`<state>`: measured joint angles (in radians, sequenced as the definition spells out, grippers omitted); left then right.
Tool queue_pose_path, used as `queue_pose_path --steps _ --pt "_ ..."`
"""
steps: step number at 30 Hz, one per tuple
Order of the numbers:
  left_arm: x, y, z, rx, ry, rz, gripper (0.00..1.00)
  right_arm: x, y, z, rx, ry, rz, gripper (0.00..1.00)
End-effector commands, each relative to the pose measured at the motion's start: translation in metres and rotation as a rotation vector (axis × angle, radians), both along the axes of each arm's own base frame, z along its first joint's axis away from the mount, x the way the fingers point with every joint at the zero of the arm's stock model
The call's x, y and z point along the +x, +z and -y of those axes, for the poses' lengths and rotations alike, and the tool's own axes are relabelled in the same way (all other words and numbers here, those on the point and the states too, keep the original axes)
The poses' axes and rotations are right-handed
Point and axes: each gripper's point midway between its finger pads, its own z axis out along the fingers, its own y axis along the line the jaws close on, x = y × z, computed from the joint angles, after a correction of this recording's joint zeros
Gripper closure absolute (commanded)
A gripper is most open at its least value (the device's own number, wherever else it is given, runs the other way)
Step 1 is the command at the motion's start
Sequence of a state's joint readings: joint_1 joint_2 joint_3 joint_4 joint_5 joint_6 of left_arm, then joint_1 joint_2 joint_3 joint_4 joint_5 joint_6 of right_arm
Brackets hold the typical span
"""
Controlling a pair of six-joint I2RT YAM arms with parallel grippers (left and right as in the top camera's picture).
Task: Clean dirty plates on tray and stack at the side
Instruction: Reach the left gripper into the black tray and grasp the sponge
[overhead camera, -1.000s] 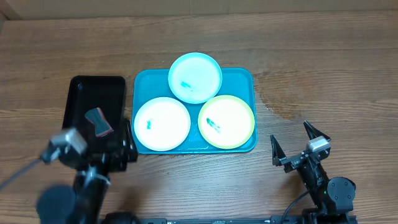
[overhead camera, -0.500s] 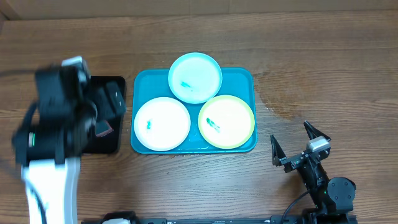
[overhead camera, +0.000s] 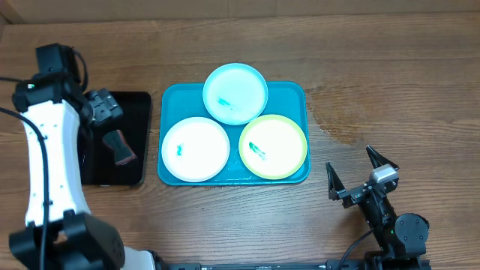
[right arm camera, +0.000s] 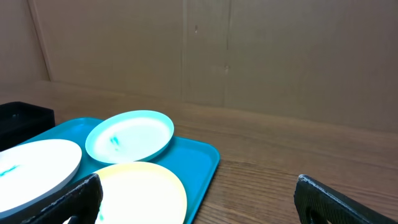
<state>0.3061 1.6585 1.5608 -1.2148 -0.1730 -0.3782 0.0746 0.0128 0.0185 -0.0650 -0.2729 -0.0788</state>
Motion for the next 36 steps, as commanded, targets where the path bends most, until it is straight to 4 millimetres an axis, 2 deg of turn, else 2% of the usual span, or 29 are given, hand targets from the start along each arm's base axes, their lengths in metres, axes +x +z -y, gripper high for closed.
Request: queue_pose_path --steps 1,6,8,10,13,18,21,23,27,30,32,34,36 --pt "0.003 -0.013 -0.011 -0.040 0.062 -0.022 0.00 0.000 -0.002 0.000 0.003 -0.004 0.004 0.00" --pt "0.006 -0.052 -0.012 -0.093 0.063 -0.124 0.01 0.000 -0.002 0.000 0.003 -0.004 0.004 0.00" --pt "0.009 -0.067 -0.013 -0.103 0.052 -0.157 0.07 0.000 -0.002 0.000 0.003 -0.004 0.004 0.00" --pt "0.016 -0.084 -0.008 -0.144 -0.012 -0.178 0.10 0.000 -0.002 0.000 0.003 -0.004 0.004 0.00" --pt "0.029 -0.106 0.002 -0.214 -0.102 -0.176 0.07 0.000 -0.002 0.000 0.003 -0.004 0.004 0.00" --pt "0.037 -0.129 -0.001 -0.220 -0.110 -0.191 0.09 0.000 -0.002 0.000 0.003 -0.004 0.004 0.00" --pt "0.040 -0.140 -0.003 -0.219 -0.108 -0.198 0.16 0.000 -0.002 0.000 0.003 -0.004 0.004 0.00" --pt "0.040 -0.146 -0.004 -0.223 -0.107 -0.207 0.18 0.000 -0.002 0.000 0.003 -0.004 0.004 0.00" --pt "0.034 -0.164 -0.006 -0.221 -0.096 -0.262 0.23 0.000 -0.002 0.000 0.003 -0.004 0.004 0.00" --pt "0.030 -0.177 -0.005 -0.231 -0.094 -0.299 0.23 0.000 -0.002 0.000 0.003 -0.004 0.004 0.00" --pt "0.027 -0.184 -0.004 -0.239 -0.093 -0.320 0.33 0.000 -0.002 0.000 0.003 -0.004 0.004 0.00" --pt "0.027 -0.186 -0.004 -0.240 -0.093 -0.323 0.47 0.000 -0.002 0.000 0.003 -0.004 0.004 0.00" --pt "0.027 -0.185 -0.006 -0.229 -0.092 -0.323 0.67 0.000 -0.002 0.000 0.003 -0.004 0.004 0.00"
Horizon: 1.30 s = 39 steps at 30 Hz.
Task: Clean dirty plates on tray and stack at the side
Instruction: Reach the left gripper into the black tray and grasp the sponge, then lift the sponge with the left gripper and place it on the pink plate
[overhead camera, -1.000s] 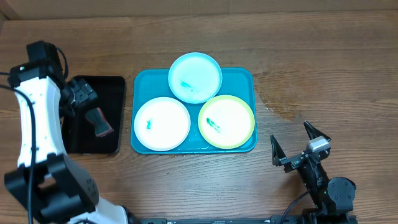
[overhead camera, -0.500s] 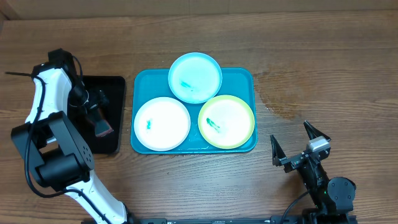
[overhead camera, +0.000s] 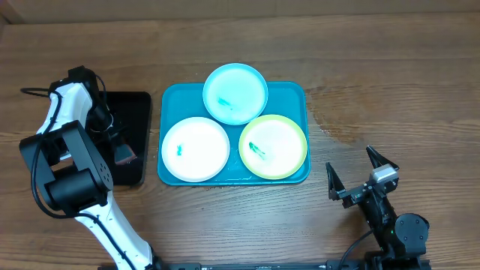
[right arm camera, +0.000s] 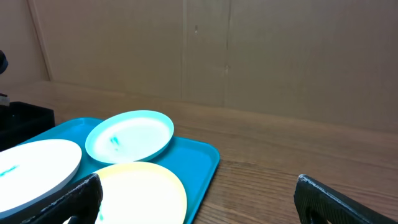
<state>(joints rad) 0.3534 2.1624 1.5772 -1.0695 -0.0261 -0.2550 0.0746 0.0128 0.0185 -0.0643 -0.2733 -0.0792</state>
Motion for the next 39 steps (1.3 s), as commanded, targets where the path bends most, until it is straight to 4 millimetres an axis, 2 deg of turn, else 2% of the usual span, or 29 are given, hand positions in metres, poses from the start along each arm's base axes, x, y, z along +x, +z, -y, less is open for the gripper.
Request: queue_pose_path --steps 1,3,4,5,6,7,8,16,17,19,21,22,23,24,25,26,27,28,29,36,37,39 --pt "-0.002 -0.010 -0.005 0.018 -0.010 -0.032 0.73 0.000 -0.002 0.000 0.004 -0.004 0.003 0.00" --pt "-0.004 -0.009 -0.005 0.015 -0.010 -0.038 0.86 0.000 -0.002 0.000 0.004 -0.004 0.003 0.00" --pt "-0.005 -0.009 -0.004 0.013 -0.009 -0.044 0.87 0.000 -0.002 0.000 0.004 -0.004 0.003 0.00" --pt "-0.006 -0.009 -0.003 0.011 -0.009 -0.050 0.82 0.000 -0.002 0.000 0.004 -0.004 0.003 0.00" --pt "-0.008 -0.009 -0.003 0.008 -0.009 -0.057 0.61 0.000 -0.002 0.000 0.004 -0.004 0.003 0.00" --pt "-0.010 -0.009 -0.002 0.004 -0.010 -0.066 0.25 0.000 -0.002 0.000 0.004 -0.004 0.003 0.00" --pt "-0.013 -0.008 -0.001 0.000 -0.010 -0.076 0.00 0.000 -0.002 0.000 0.004 -0.004 0.003 0.00" --pt "-0.037 -0.003 0.008 -0.039 -0.011 -0.175 0.00 0.000 -0.002 0.000 0.004 -0.004 0.003 0.00" --pt "-0.038 -0.003 0.009 -0.041 -0.011 -0.181 0.04 0.000 -0.002 0.000 0.004 -0.004 0.003 0.00" --pt "-0.039 -0.002 0.009 -0.043 -0.011 -0.184 0.18 0.000 -0.002 0.000 0.004 -0.004 0.003 0.00" --pt "-0.039 -0.002 0.009 -0.042 -0.011 -0.184 0.60 0.000 -0.002 0.000 0.004 -0.004 0.003 0.00" --pt "-0.039 -0.002 0.009 -0.042 -0.011 -0.183 0.76 0.000 -0.002 0.000 0.004 -0.004 0.003 0.00" --pt "-0.038 -0.002 0.009 -0.041 -0.011 -0.182 0.83 0.000 -0.002 0.000 0.004 -0.004 0.003 0.00" --pt "-0.038 -0.003 0.008 -0.039 -0.012 -0.180 0.86 0.000 -0.002 0.000 0.004 -0.004 0.003 0.00" --pt "-0.037 -0.003 0.008 -0.036 -0.012 -0.178 0.86 0.000 -0.002 0.000 0.004 -0.004 0.003 0.00" --pt "-0.036 -0.003 0.007 -0.034 -0.012 -0.172 0.77 0.000 -0.002 0.000 0.004 -0.004 0.003 0.00" --pt "-0.035 -0.004 0.007 -0.032 -0.012 -0.166 0.54 0.000 -0.002 0.000 0.004 -0.004 0.003 0.00" --pt "-0.033 -0.004 0.006 -0.030 -0.012 -0.161 0.11 0.000 -0.002 0.000 0.004 -0.004 0.003 0.00" --pt "-0.031 -0.004 0.006 -0.027 -0.011 -0.152 0.00 0.000 -0.002 0.000 0.004 -0.004 0.003 0.00" --pt "-0.024 -0.006 0.002 -0.012 -0.015 -0.123 0.00 0.000 -0.002 0.000 0.004 -0.004 0.003 0.00" --pt "-0.024 -0.006 0.002 -0.012 -0.015 -0.122 0.02 0.000 -0.002 0.000 0.004 -0.004 0.003 0.00" --pt "-0.022 -0.005 0.001 -0.005 -0.016 -0.117 0.19 0.000 -0.002 0.000 0.004 -0.004 0.003 0.00"
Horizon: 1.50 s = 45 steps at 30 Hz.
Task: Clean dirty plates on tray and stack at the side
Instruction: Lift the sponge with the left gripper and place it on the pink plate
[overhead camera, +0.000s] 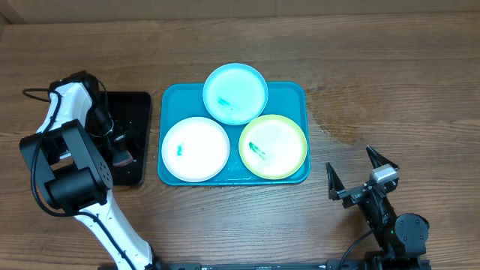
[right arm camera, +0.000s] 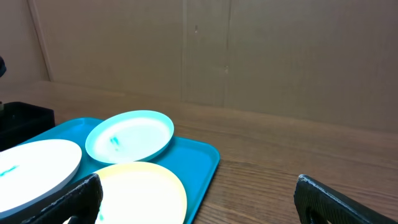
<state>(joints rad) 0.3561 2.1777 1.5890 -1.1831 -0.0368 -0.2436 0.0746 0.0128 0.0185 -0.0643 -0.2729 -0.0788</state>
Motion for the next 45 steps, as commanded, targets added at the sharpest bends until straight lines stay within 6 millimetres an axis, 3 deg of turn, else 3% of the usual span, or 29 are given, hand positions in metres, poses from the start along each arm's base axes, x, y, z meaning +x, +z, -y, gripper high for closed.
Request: queue_pose_path --steps 1,2,4,8,15,23,28,34,37,41,45 --pt "0.004 -0.005 -0.007 0.031 -0.008 -0.002 0.30 0.000 -0.002 0.000 0.003 -0.004 0.003 0.00" --pt "0.005 -0.003 -0.008 0.040 -0.009 -0.002 0.46 0.000 -0.002 0.000 0.003 -0.004 0.003 0.00" --pt "0.008 0.002 -0.012 0.054 -0.011 0.003 0.66 0.000 -0.002 0.000 0.003 -0.004 0.003 0.00" --pt "0.016 0.020 -0.015 0.060 -0.012 0.017 0.96 0.000 -0.002 0.000 0.003 -0.004 0.003 0.00" --pt "0.033 0.076 -0.018 0.058 -0.007 0.059 0.96 0.000 -0.002 0.000 0.003 -0.004 0.003 0.00" --pt "0.050 0.139 -0.006 -0.003 0.004 0.164 0.96 0.000 -0.002 0.000 0.003 -0.004 0.003 0.00" --pt "0.048 0.136 -0.006 -0.006 0.012 0.151 0.96 0.000 -0.002 0.000 0.003 -0.004 0.003 0.00" --pt "0.036 0.081 -0.001 -0.030 0.011 0.076 0.96 0.000 -0.002 0.000 0.003 -0.004 0.003 0.00" --pt "0.024 0.066 0.003 -0.049 0.003 0.031 0.96 0.000 -0.002 0.000 0.003 -0.004 0.003 0.00" --pt "0.024 0.084 0.000 -0.047 0.006 0.040 0.96 0.000 -0.002 0.000 0.003 -0.004 0.003 0.00" --pt "0.032 0.132 -0.002 -0.024 0.009 0.127 0.96 0.000 -0.002 0.000 0.003 -0.004 0.003 0.00"
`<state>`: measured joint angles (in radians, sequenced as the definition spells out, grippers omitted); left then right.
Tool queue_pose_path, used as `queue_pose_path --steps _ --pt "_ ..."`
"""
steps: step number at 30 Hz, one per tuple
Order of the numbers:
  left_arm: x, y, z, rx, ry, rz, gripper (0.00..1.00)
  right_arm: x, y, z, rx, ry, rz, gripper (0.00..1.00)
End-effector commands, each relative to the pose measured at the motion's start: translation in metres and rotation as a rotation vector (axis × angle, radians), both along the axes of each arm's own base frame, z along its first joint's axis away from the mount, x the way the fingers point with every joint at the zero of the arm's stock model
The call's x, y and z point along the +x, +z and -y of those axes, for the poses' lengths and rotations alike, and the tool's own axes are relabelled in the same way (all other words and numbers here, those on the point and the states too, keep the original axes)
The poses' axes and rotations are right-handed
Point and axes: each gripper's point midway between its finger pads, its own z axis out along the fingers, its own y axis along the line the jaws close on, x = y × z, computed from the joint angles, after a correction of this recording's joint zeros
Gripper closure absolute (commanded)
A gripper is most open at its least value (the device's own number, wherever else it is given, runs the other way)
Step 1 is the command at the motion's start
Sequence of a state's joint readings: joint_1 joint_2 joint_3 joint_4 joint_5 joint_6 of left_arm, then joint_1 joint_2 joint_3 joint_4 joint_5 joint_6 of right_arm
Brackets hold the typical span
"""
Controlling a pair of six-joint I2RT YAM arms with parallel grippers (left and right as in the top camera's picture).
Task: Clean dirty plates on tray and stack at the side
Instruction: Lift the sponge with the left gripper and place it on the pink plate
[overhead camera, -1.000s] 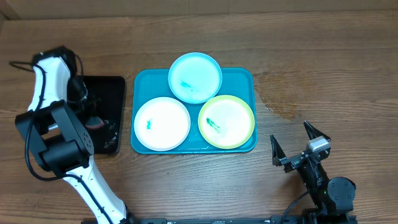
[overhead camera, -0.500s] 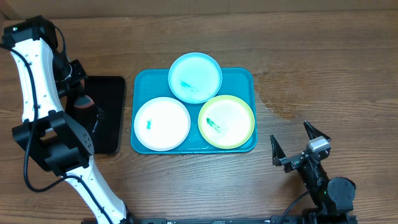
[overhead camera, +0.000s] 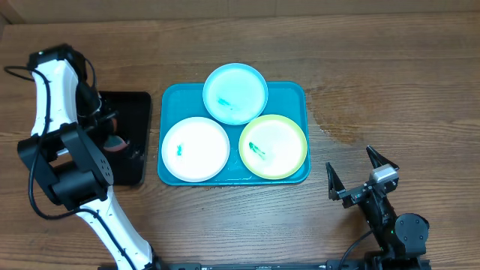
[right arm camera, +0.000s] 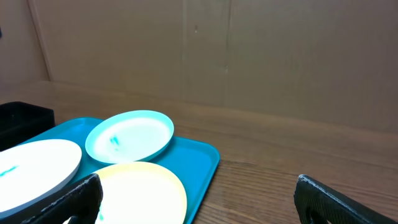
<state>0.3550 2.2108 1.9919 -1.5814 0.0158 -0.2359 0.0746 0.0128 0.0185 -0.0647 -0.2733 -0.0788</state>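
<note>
A teal tray (overhead camera: pixel 296 96) in the middle of the table holds three plates, each with a teal smear: a light blue plate (overhead camera: pixel 235 92) at the back, a white plate (overhead camera: pixel 195 148) front left, and a yellow-green plate (overhead camera: pixel 272 146) front right. Left of the tray, a reddish sponge (overhead camera: pixel 116 142) is over a black mat (overhead camera: pixel 135 112). My left gripper (overhead camera: pixel 111 135) is on the sponge and looks shut on it. My right gripper (overhead camera: pixel 358 180) is open near the front right edge. In the right wrist view that right gripper (right arm camera: pixel 199 202) has bare wood between its fingers.
The white left arm (overhead camera: pixel 49 97) curves over the table's left side. A darker stain (overhead camera: pixel 337 124) marks the wood right of the tray. A brown wall (right arm camera: pixel 249 56) rises behind the table.
The left arm's upper part has risen toward the back left, and the sponge now looks slightly lifted and blurred in the gripper. The right arm and the plates are unchanged.
At first my left gripper was open over the back of the black mat, with the sponge lying in front of it. At the following two moments it was down on the sponge. Now the arm is raised with the sponge. The right gripper stayed open and still.
</note>
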Motion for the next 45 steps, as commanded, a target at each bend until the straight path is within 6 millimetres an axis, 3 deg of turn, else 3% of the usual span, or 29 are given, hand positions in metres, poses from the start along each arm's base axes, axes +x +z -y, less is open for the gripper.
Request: queue_pose_path --steps 1,5,8,11,17,20,26,32,36,41,45 --pt "0.016 0.059 -0.004 0.039 0.011 0.172 0.96 0.000 -0.002 0.000 0.003 -0.004 0.004 0.00" --pt "0.012 0.100 -0.003 0.090 0.004 0.282 0.95 0.000 -0.002 0.000 0.003 -0.004 0.004 0.00" --pt "0.010 0.109 -0.004 0.116 -0.001 0.303 0.95 0.000 -0.002 0.000 0.003 -0.004 0.004 0.00" --pt "0.006 0.091 -0.002 0.103 0.008 0.265 0.96 0.000 -0.002 0.000 0.003 -0.004 0.004 0.00" --pt "-0.004 0.012 -0.001 0.080 0.017 0.184 0.96 0.000 -0.002 0.000 0.003 -0.004 0.004 0.00" --pt "-0.007 0.008 -0.005 0.065 0.047 0.186 0.96 0.000 -0.002 0.000 0.003 -0.004 0.004 0.00" --pt "0.004 0.059 -0.007 0.074 0.060 0.297 0.96 0.000 -0.002 0.000 0.003 -0.004 0.004 0.00" --pt "-0.003 0.129 0.002 0.140 0.039 0.486 0.95 0.000 -0.002 0.000 0.003 -0.004 0.004 0.00" --pt "-0.009 0.160 0.012 0.168 0.014 0.577 0.96 0.000 -0.002 0.000 0.003 -0.004 0.004 0.00" --pt "-0.011 0.155 0.034 0.109 -0.037 0.567 0.96 0.000 -0.002 0.000 0.003 -0.004 0.004 0.00" --pt "-0.009 0.135 0.085 -0.109 -0.184 0.569 0.96 0.000 -0.002 0.000 0.003 -0.004 0.004 0.00"
